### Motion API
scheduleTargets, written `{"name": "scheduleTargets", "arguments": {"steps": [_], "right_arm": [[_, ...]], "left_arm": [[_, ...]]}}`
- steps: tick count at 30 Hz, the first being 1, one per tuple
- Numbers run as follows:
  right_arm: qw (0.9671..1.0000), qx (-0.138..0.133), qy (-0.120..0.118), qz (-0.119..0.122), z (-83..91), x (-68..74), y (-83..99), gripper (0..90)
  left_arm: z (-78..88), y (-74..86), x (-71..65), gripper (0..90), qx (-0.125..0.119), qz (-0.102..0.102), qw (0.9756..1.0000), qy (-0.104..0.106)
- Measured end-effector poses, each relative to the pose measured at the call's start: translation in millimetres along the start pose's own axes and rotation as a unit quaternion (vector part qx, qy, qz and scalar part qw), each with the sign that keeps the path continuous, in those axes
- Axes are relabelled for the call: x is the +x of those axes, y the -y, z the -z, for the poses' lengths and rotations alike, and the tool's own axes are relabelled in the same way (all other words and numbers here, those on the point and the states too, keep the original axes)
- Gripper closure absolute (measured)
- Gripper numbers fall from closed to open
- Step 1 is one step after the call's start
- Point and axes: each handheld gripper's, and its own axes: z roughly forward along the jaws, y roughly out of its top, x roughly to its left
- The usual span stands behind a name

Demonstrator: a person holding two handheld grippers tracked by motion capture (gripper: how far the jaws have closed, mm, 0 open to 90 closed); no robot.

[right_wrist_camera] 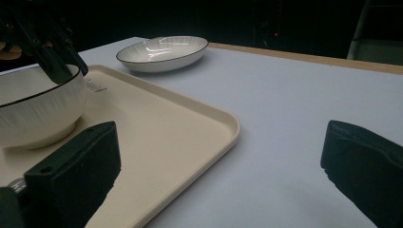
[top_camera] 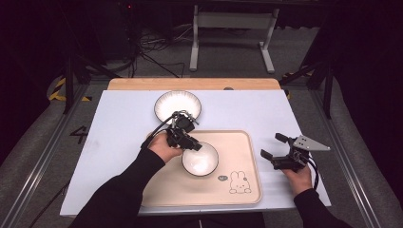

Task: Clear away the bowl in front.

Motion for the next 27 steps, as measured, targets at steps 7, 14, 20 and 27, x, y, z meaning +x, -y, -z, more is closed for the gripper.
{"name": "scheduleTargets", "arguments": {"steps": [7,14,20,27], "right_arm": [[1.0,0.0,0.0,0.0,0.0,0.1,0.0,0.0],[1.0,0.001,-0.001,0.001,-0.2,0.2,0.0,0.0],[1.0,0.002,0.0,0.001,-0.3,0.4,0.0,0.0],[1.0,0.002,0.0,0.001,-0.2,0.4,0.0,0.0]], "left_arm": [[8.9,4.2,-7.8,55.7,-0.028,-0.017,0.9993,-0.014],[26.9,17.0,-14.9,32.3,-0.083,-0.044,0.9956,-0.009],[38.7,27.5,-18.3,22.4,-0.114,-0.046,0.9923,-0.013],[48.9,40.1,-17.3,10.6,-0.144,-0.041,0.9885,-0.019]]}}
